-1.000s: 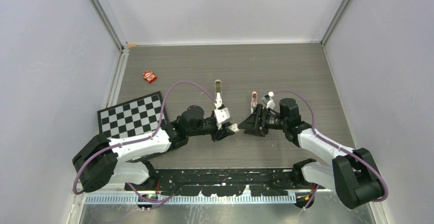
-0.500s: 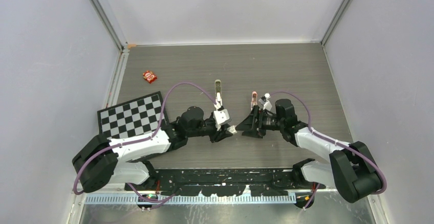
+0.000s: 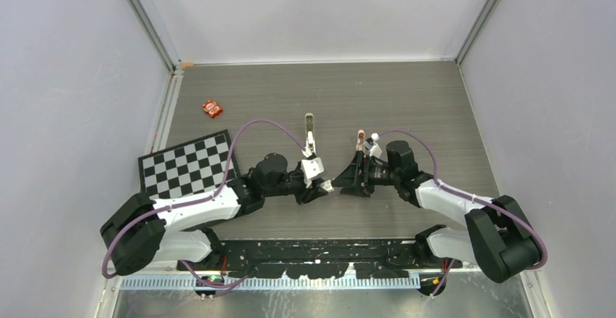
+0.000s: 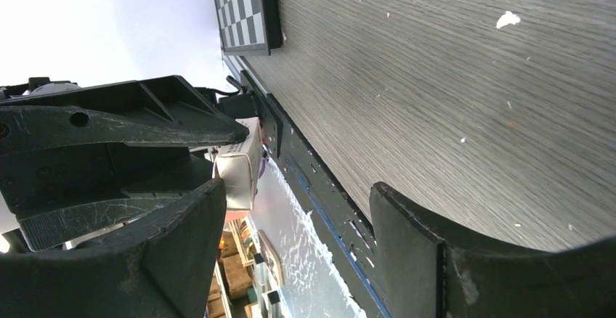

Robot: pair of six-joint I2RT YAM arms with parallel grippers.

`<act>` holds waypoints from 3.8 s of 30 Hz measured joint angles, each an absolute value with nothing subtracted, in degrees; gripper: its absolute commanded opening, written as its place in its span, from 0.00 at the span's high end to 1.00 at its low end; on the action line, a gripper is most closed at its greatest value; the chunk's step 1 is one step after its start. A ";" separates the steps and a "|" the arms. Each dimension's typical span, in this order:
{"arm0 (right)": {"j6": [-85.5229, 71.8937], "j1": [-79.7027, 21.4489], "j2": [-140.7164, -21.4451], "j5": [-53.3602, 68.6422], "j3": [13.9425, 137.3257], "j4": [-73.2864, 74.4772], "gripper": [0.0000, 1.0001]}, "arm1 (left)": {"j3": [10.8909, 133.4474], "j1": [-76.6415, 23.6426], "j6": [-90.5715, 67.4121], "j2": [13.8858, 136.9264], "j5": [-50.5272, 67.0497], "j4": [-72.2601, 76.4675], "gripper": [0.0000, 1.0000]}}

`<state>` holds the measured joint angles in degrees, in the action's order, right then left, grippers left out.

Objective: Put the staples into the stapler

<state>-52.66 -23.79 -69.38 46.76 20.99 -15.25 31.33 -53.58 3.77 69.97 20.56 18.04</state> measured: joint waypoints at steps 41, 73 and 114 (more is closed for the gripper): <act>-51.92 -24.38 -68.51 46.11 25.76 -10.00 0.25 | 28.75 -53.49 6.66 63.07 17.34 19.49 0.66; -48.42 -24.53 -69.17 45.54 29.63 -6.28 0.25 | 28.73 -53.52 6.68 63.90 16.14 19.42 0.65; -48.64 -27.42 -64.14 41.87 29.87 -3.18 0.28 | 28.86 -53.63 9.43 63.77 15.49 16.40 0.67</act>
